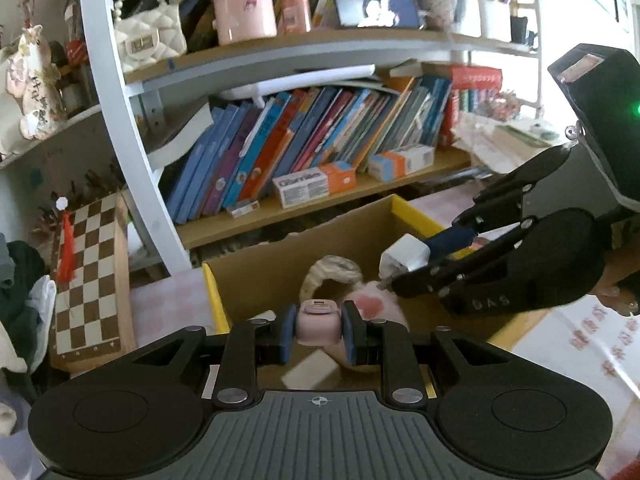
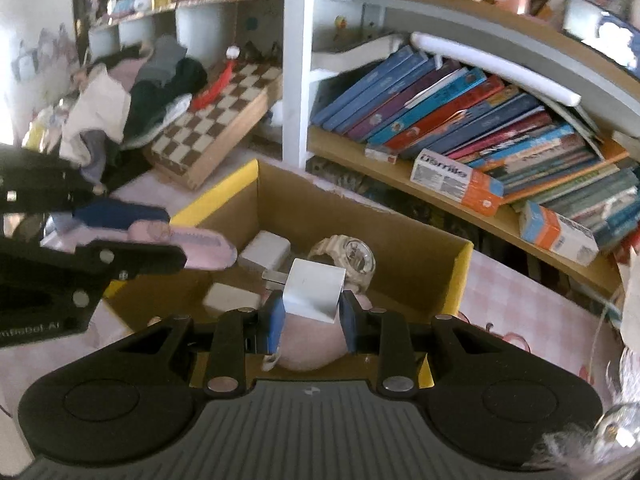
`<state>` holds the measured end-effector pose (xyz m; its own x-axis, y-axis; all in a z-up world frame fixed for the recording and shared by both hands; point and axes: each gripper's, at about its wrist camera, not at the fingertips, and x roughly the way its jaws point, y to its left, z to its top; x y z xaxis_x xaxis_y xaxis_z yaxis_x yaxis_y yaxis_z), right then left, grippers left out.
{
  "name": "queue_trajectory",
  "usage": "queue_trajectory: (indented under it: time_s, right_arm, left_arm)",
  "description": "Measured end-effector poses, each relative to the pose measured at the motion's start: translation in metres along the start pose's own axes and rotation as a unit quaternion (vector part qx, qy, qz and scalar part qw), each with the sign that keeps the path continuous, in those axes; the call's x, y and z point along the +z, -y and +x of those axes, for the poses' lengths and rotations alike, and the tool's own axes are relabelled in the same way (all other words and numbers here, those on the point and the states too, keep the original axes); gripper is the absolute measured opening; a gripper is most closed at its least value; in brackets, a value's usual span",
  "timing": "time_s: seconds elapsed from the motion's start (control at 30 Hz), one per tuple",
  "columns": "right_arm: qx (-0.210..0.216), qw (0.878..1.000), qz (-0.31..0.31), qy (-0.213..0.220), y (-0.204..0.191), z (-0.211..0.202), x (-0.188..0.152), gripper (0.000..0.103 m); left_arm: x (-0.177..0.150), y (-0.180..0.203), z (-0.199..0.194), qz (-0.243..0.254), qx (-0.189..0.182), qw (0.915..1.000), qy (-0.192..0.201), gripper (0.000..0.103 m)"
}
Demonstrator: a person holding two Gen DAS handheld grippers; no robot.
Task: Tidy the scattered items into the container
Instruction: 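Lower into the box and open both tools to drop comb and plug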
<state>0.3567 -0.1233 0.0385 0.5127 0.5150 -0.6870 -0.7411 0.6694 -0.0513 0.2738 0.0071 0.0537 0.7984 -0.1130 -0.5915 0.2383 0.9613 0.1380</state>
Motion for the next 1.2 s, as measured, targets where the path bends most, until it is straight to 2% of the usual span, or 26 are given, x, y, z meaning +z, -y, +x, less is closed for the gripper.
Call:
queue_trajectory:
  time_s: [0.2, 0.4, 0.67, 0.93, 1.07, 1.2]
  right_arm:
    - [-0.001, 0.998, -0.045, -0.031, 0.005, 0.044, 0.010, 0.028]
    - [0.021, 0.995, -0.088, -0.048, -0.003, 0.073, 0.012, 0.028]
    - [0.043, 0.993, -0.095, -0.055, -0.005, 0.089, 0.011, 0.028]
    - [0.045, 0.992, -0.099, -0.058, -0.004, 0.091, 0.010, 0.028]
    - [0.030, 0.993, -0.098, -0.057, -0.004, 0.091, 0.010, 0.041]
    - [0.019, 0.994, -0.092, -0.054, -0.001, 0.086, 0.010, 0.052]
  left_arm:
    - [0.003, -0.008, 0.035, 0.001, 0.013, 0.9993, -0.036, 0.023]
    - [-0.001, -0.010, 0.059, 0.006, 0.015, 0.9974, -0.071, 0.023]
    - [-0.009, -0.010, 0.082, 0.007, 0.017, 0.9946, -0.102, 0.023]
    - [-0.011, -0.009, 0.084, 0.007, 0.021, 0.9942, -0.105, 0.024]
    - [-0.010, -0.010, 0.081, 0.008, 0.028, 0.9945, -0.101, 0.029]
    - [-0.010, -0.012, 0.072, 0.004, 0.036, 0.9955, -0.088, 0.041]
